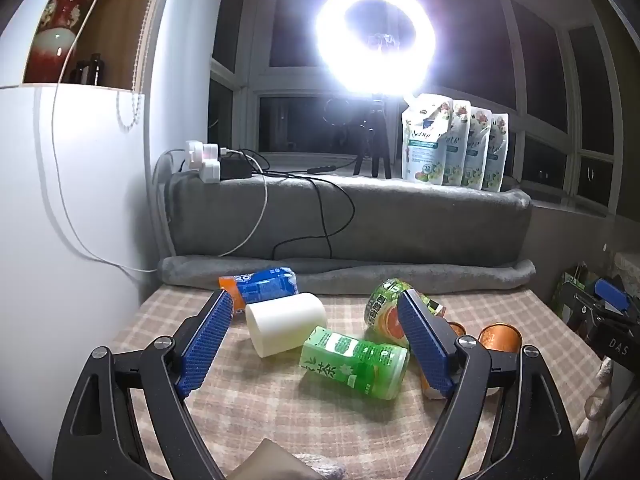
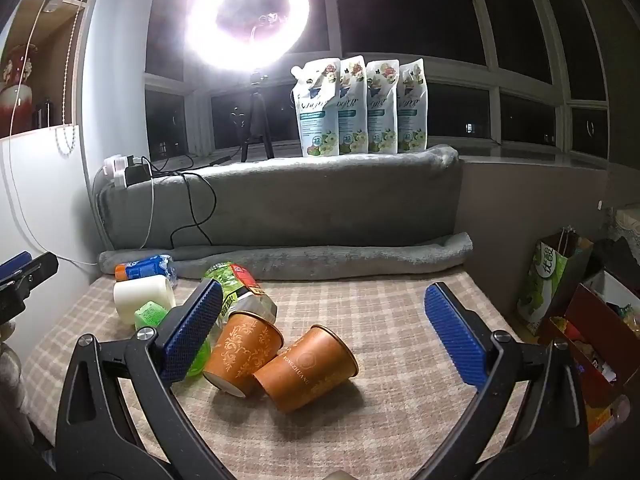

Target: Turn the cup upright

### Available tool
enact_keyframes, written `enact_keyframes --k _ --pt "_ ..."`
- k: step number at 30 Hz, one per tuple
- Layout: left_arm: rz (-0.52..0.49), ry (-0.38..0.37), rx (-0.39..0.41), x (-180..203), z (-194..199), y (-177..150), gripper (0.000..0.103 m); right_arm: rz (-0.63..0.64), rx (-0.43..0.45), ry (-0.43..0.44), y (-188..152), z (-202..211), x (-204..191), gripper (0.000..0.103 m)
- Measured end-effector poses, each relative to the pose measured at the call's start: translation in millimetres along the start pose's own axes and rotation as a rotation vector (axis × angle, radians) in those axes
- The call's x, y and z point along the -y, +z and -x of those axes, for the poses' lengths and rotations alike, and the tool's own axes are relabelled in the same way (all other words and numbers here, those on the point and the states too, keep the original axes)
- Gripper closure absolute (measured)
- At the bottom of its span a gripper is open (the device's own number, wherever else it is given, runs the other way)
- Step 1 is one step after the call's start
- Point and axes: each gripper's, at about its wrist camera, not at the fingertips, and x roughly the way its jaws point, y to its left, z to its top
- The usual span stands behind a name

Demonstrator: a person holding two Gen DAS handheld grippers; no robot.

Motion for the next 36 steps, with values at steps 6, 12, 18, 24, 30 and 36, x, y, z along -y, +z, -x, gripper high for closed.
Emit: enact_keyframes --k 6,12,18,24,30,36 --pt "0.002 -0.003 -0.005 -0.1 -2.0 -2.7 0.019 -0.002 0.005 -0.015 1.3 -1.3 0.1 0.000" --pt "0.002 -0.005 -0.010 -0.2 -2.4 -4.4 0.019 0.002 0.007 -0.019 2.9 -0.5 -1.2 0.000" --pt "0.007 -0.007 -0.016 -1.2 -2.9 -4.2 0.019 0.006 0.013 -0.021 5.3 -0.9 -0.6 0.000" --pt "0.006 -0.008 -0.018 -1.3 -2.7 -4.6 0.019 0.012 0.016 -0.027 6.8 -1.6 -2.3 0.000" --pt "0.008 -0.010 -0.021 -1.7 -2.3 -4.7 0.019 0.015 0.028 -0.029 9.2 1.2 -3.9 0.000" --pt "0.008 -0.010 -0.023 -0.6 -2.1 -5.0 0.019 0.015 0.030 -0.031 7.6 1.8 -3.7 0.000"
